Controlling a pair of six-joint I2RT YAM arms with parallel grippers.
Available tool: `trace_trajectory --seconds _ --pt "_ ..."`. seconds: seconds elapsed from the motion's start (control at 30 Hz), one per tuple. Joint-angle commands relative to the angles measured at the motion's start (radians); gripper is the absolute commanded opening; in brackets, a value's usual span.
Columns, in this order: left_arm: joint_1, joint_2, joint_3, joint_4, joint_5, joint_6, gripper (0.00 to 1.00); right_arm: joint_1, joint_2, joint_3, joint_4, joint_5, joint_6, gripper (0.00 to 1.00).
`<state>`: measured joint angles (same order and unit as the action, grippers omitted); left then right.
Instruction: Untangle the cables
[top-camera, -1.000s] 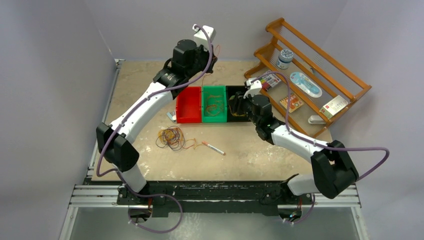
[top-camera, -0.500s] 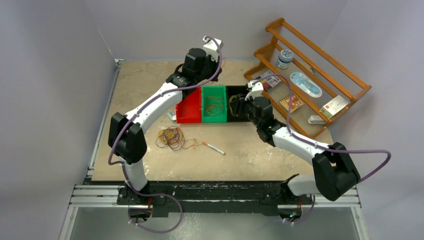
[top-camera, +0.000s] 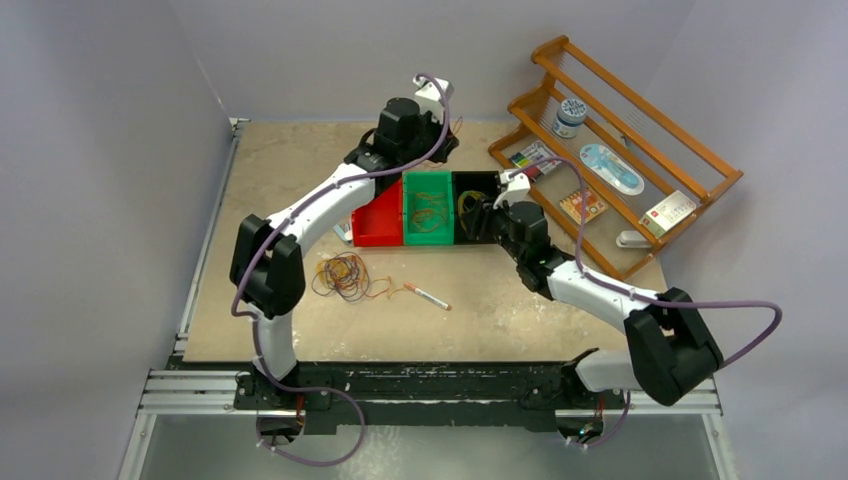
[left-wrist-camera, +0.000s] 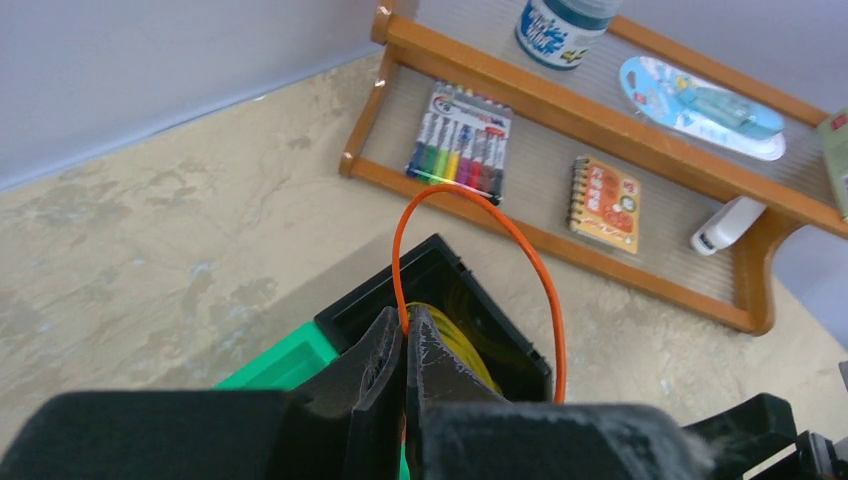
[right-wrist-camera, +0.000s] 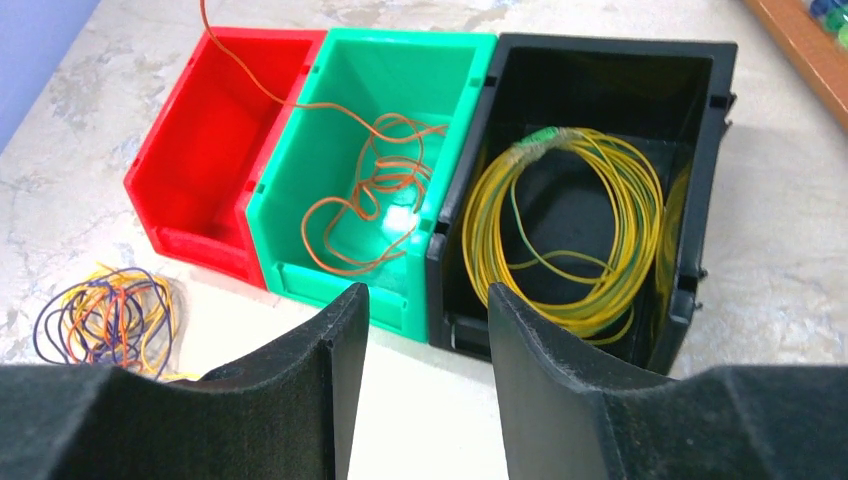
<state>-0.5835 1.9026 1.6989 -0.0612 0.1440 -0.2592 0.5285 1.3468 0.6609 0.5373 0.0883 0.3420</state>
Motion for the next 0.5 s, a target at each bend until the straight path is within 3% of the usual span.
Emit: trace_trajectory --seconds 0.0,0.3,0.47 --pt "0.005 0.041 0.070 0.116 0.083 -0.082 0.00 -0.014 -0.094 -0.036 0.051 0.055 0.038 0.50" --pt "-0.009 0.188 0.182 0.191 0.172 -0.173 0.00 -0.037 -0.194 -0.109 0.050 0.058 0.040 0.52" --pt "-0.009 0.205 0.158 0.187 0.125 -0.159 0.00 -0.041 -0.206 -0.119 0.056 0.041 0.034 0.53"
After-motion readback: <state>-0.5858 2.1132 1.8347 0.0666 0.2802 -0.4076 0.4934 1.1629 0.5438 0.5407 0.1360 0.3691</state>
